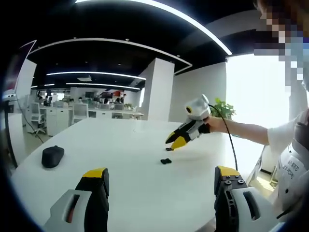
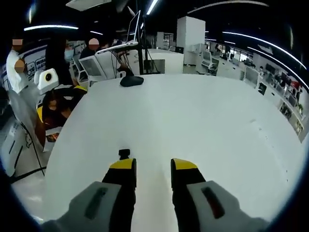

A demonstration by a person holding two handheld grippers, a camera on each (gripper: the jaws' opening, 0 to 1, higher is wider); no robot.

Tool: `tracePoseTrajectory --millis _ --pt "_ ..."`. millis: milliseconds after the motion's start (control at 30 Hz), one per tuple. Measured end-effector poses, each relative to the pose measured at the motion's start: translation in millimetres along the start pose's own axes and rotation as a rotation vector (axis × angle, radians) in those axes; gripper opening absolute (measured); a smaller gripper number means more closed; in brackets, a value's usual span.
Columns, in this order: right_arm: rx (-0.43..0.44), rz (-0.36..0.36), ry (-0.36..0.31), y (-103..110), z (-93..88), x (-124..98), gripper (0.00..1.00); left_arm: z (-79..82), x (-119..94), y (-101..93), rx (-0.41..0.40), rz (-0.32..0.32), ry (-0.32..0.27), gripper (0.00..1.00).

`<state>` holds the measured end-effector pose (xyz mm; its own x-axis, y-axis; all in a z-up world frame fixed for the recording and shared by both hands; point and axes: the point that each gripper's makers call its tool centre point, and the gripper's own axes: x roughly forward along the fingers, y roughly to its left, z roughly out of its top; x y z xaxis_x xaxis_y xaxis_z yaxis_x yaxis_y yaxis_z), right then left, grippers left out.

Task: Snap the two parts of the plastic buckle together until the buckle closes and remains connected.

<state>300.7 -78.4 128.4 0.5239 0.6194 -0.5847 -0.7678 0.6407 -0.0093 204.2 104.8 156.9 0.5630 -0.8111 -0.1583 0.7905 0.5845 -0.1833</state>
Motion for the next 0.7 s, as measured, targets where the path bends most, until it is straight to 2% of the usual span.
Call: tracePoseTrajectory --millis 100,367,700 --pt "0.019 0.025 -0.030 7.9 2.6 1.0 0.26 -0.3 -0.5 0.5 0.002 0.001 0.002 0.91" --pt "0.029 0.040 -0.085 18.9 8.8 5.6 0.27 -0.2 5.4 1.8 0.009 0.005 0.006 0.91" --pt "0.015 0.034 -0.118 25.4 13.2 8.7 0.26 1.0 17.4 -4.2 -0.007 -0.017 0.015 0.91"
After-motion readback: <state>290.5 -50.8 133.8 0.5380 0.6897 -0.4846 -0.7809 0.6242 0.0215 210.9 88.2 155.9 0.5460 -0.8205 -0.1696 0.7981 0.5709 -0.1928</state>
